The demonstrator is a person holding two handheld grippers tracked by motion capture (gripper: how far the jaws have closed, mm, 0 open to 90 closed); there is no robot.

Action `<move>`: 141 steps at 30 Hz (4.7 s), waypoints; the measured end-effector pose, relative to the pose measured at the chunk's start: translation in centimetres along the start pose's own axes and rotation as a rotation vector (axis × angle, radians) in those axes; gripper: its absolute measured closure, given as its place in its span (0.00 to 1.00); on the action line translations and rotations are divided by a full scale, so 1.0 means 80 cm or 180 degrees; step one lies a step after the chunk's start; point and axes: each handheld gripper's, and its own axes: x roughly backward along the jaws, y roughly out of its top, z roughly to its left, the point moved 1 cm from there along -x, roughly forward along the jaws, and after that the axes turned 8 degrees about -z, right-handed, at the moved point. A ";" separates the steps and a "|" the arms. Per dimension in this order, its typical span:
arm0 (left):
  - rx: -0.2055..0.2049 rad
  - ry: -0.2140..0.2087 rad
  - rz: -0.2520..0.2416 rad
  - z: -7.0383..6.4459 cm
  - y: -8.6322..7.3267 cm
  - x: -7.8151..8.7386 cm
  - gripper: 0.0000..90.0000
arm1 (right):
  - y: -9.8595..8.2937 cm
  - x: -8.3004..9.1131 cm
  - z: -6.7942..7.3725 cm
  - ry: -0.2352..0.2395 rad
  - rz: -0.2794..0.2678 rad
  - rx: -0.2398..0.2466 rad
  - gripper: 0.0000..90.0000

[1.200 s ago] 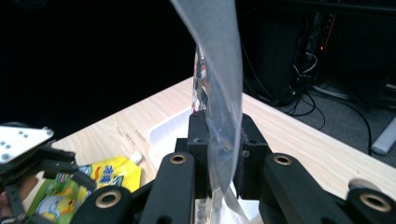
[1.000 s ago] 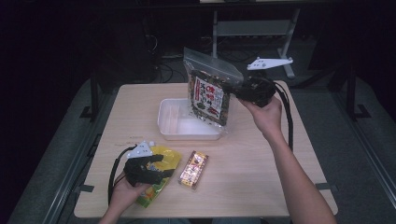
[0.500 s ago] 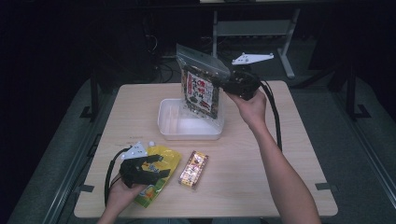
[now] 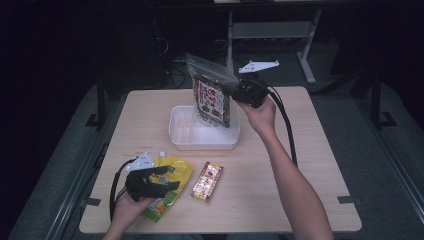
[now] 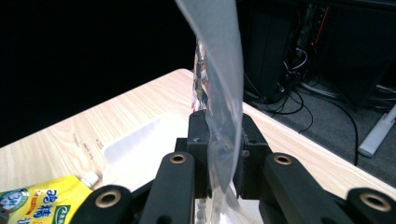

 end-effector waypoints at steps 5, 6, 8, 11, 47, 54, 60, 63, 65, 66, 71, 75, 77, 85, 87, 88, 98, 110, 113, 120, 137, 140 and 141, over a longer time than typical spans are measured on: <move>-0.0001 0.0007 -0.0007 0.001 0.000 0.001 0.26 | -0.008 -0.009 -0.006 0.0036 0.0053 0.0008 0.88; 0.0003 0.0005 -0.0015 0.002 0.000 0.001 0.26 | -0.010 -0.010 -0.006 0.0036 0.0057 0.0007 0.88; 0.0005 0.0003 -0.0009 0.003 0.000 0.001 0.26 | -0.013 -0.010 -0.009 0.0056 0.0053 -0.0011 0.88; 0.0005 0.0000 -0.0003 0.002 0.000 0.000 0.26 | -0.020 -0.012 -0.012 0.0058 0.0065 -0.0029 0.88; 0.0002 -0.0013 -0.0008 0.000 0.002 -0.003 0.26 | -0.045 -0.006 -0.029 0.0164 0.0137 -0.0119 0.86; -0.0013 -0.0011 0.0003 -0.001 0.002 -0.003 0.26 | -0.044 -0.005 -0.030 0.0088 0.0138 -0.0170 0.75; -0.0015 -0.0009 0.0008 -0.002 0.003 -0.005 0.25 | -0.043 -0.001 -0.033 0.0048 0.0166 -0.0229 0.65; -0.0007 -0.0013 0.0021 -0.002 0.002 -0.006 0.25 | -0.043 0.004 -0.032 0.0064 0.0149 -0.0244 0.61; -0.0019 -0.0012 0.0033 -0.003 0.003 -0.007 0.25 | -0.043 0.006 -0.031 0.0072 0.0153 -0.0248 0.59; -0.0019 -0.0012 0.0033 -0.003 0.003 -0.007 0.25 | -0.043 0.006 -0.031 0.0072 0.0153 -0.0248 0.59; -0.0025 -0.0017 0.0031 -0.004 0.004 -0.007 0.24 | -0.044 0.011 -0.026 0.0102 0.0176 -0.0239 0.53; -0.0018 -0.0017 0.0044 -0.006 0.004 -0.010 0.24 | -0.045 0.016 -0.025 0.0103 0.0188 -0.0243 0.50; -0.0023 -0.0022 0.0046 -0.007 0.004 -0.011 0.23 | -0.046 0.019 -0.025 0.0105 0.0199 -0.0242 0.49; -0.0034 -0.0028 0.0067 -0.010 0.004 -0.015 0.23 | -0.052 0.034 -0.022 0.0116 0.0245 -0.0274 0.44; -0.0040 -0.0030 0.0072 -0.010 0.004 -0.015 0.23 | -0.054 0.038 -0.021 0.0129 0.0245 -0.0275 0.43; -0.0039 -0.0031 0.0073 -0.010 0.004 -0.015 0.23 | -0.054 0.038 -0.021 0.0129 0.0245 -0.0275 0.43; -0.0058 -0.0032 0.0110 -0.014 0.005 -0.020 0.23 | -0.067 0.056 -0.017 0.0168 0.0317 -0.0341 0.39; -0.0051 -0.0014 0.0130 -0.014 0.003 -0.022 0.23 | -0.078 0.074 -0.014 0.0150 0.0349 -0.0374 0.38; -0.0055 -0.0005 0.0128 -0.014 0.003 -0.022 0.23 | -0.082 0.079 -0.013 0.0142 0.0347 -0.0403 0.38; -0.0054 -0.0009 0.0131 -0.014 0.003 -0.023 0.23 | -0.089 0.086 -0.014 0.0142 0.0351 -0.0428 0.38; -0.0065 0.0004 0.0132 -0.014 0.004 -0.023 0.23 | -0.104 0.103 -0.010 0.0159 0.0351 -0.0509 0.37; -0.0064 0.0009 0.0126 -0.014 0.004 -0.023 0.23 | -0.107 0.105 -0.009 0.0170 0.0348 -0.0516 0.37; -0.0061 0.0007 0.0119 -0.013 0.004 -0.023 0.23 | -0.110 0.107 -0.007 0.0181 0.0363 -0.0525 0.37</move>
